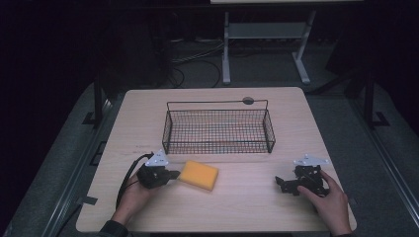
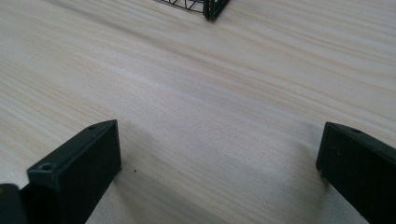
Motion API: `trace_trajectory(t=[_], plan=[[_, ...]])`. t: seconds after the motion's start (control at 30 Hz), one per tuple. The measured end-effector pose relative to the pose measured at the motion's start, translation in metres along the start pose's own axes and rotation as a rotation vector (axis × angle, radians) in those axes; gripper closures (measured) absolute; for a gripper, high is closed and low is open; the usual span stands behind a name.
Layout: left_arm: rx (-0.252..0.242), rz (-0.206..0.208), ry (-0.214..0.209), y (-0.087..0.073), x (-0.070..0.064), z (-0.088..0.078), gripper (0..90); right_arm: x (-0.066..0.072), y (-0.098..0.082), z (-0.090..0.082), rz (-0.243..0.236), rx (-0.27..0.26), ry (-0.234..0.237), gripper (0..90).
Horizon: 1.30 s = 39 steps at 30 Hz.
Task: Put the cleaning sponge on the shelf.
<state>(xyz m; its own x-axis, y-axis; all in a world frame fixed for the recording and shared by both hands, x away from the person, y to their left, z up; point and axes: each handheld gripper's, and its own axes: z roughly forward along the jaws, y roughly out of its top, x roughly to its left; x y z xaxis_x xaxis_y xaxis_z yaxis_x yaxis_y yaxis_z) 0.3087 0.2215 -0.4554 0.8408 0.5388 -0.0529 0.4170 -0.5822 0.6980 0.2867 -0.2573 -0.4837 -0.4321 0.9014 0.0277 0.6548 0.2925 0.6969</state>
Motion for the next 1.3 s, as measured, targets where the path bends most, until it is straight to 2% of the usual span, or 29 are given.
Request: trace_trajectory(t=[0.27, 0.5, 0.87, 1.0, 1.1, 1.17, 1.3], plan=[[0.004, 0.016, -0.037, 0.001, -0.005, -0.001, 89.7, 0.000, 0.000, 0.000, 0.000, 0.000, 0.000, 0.0], [-0.003, 0.034, -0.076, 0.004, -0.018, 0.001, 89.7, 0.000, 0.000, 0.000, 0.000, 0.000, 0.000, 0.0], [0.006, 0.062, -0.111, 0.008, -0.030, 0.005, 89.8, 0.000, 0.000, 0.000, 0.000, 0.000, 0.000, 0.0], [0.004, 0.065, -0.106, 0.009, -0.031, 0.003, 89.7, 0.000, 0.000, 0.000, 0.000, 0.000, 0.000, 0.0], [-0.017, 0.058, -0.093, 0.010, -0.029, -0.004, 89.7, 0.000, 0.000, 0.000, 0.000, 0.000, 0.000, 0.0], [-0.037, 0.062, -0.073, 0.016, -0.026, -0.010, 89.7, 0.000, 0.000, 0.000, 0.000, 0.001, 0.000, 0.0], [-0.059, 0.066, -0.055, 0.024, -0.020, -0.011, 89.7, 0.000, 0.000, 0.000, 0.001, 0.001, 0.000, 0.0]])
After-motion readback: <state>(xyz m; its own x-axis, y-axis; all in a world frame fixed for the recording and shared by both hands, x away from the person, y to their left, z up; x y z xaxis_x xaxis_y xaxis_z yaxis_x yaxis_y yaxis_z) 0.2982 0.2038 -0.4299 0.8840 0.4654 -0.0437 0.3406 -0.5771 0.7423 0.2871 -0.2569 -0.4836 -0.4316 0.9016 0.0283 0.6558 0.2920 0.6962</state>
